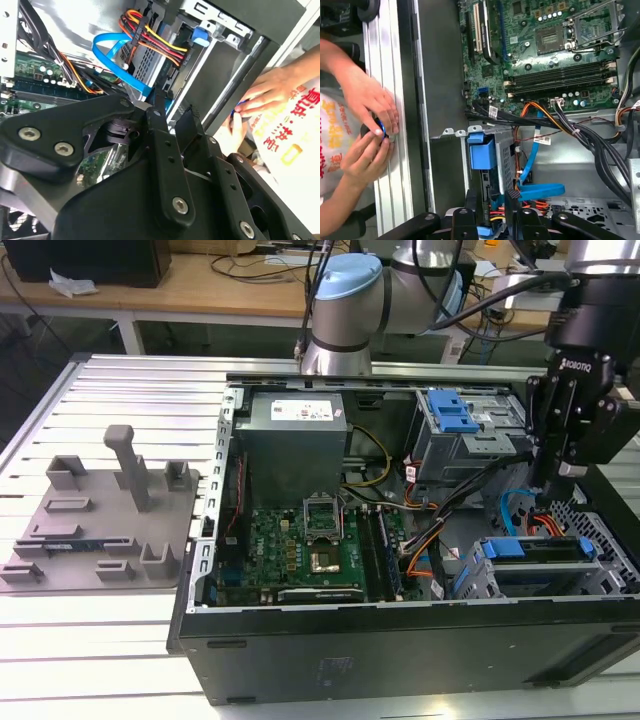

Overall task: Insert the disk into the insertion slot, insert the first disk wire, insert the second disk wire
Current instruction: 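Insert the second disk wire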

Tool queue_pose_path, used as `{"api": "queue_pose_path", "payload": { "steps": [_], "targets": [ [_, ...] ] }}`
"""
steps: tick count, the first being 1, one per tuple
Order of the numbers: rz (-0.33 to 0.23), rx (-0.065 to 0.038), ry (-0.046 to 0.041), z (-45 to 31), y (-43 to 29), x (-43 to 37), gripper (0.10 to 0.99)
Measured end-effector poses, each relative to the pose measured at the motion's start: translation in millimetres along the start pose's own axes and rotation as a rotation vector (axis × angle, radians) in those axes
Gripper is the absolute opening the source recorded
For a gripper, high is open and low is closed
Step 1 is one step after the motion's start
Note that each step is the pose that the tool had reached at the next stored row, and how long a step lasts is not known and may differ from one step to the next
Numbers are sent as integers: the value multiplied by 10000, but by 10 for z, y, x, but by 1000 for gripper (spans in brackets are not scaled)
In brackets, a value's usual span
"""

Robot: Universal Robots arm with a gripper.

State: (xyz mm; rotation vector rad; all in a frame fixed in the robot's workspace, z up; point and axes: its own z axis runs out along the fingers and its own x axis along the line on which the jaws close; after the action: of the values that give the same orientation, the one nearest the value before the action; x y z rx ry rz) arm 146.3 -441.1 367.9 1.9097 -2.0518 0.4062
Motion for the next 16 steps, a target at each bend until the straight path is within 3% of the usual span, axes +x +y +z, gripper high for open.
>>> {"api": "queue_pose_path", "payload": {
  "steps": [4,7,16],
  "targets": [
    [-59,27,0,4,0,-2,361],
    [411,-186,-3,12,0,-7,361],
    [351,-263,7,55,-19,-22,361]
  ]
}}
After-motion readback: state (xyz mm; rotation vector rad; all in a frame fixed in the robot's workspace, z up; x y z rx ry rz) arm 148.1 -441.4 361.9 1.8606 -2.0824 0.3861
